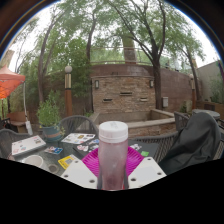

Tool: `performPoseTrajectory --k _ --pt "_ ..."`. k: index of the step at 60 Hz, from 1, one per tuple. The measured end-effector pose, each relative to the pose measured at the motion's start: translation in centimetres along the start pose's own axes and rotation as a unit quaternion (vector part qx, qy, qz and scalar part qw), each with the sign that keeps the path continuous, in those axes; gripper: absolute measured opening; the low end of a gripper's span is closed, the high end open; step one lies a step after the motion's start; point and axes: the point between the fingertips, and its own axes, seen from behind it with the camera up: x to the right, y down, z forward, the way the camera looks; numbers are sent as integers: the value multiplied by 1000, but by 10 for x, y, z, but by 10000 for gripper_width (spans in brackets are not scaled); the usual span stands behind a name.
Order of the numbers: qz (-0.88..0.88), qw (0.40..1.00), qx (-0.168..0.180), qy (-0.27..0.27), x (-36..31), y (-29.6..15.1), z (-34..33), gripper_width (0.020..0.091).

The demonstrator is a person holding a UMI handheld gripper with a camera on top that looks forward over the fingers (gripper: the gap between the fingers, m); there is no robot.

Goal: Pour water

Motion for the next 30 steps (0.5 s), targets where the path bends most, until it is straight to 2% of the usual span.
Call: performPoseTrajectory --k 11,13,14,21,27,29,30 --pt "-14 998 -53 -23 -6 57 19 306" --pt "-13 999 -31 -28 -8 47 16 307" --pt "-13 999 -38 -29 0 57 20 308" --pt "-21 998 -39 -40 -6 53 16 324" --pt "-16 998 -49 -45 -1 55 12 420" --pt "-9 996 -77 -40 -3 64 14 505" --pt "-4 995 -96 -39 -4 71 14 579"
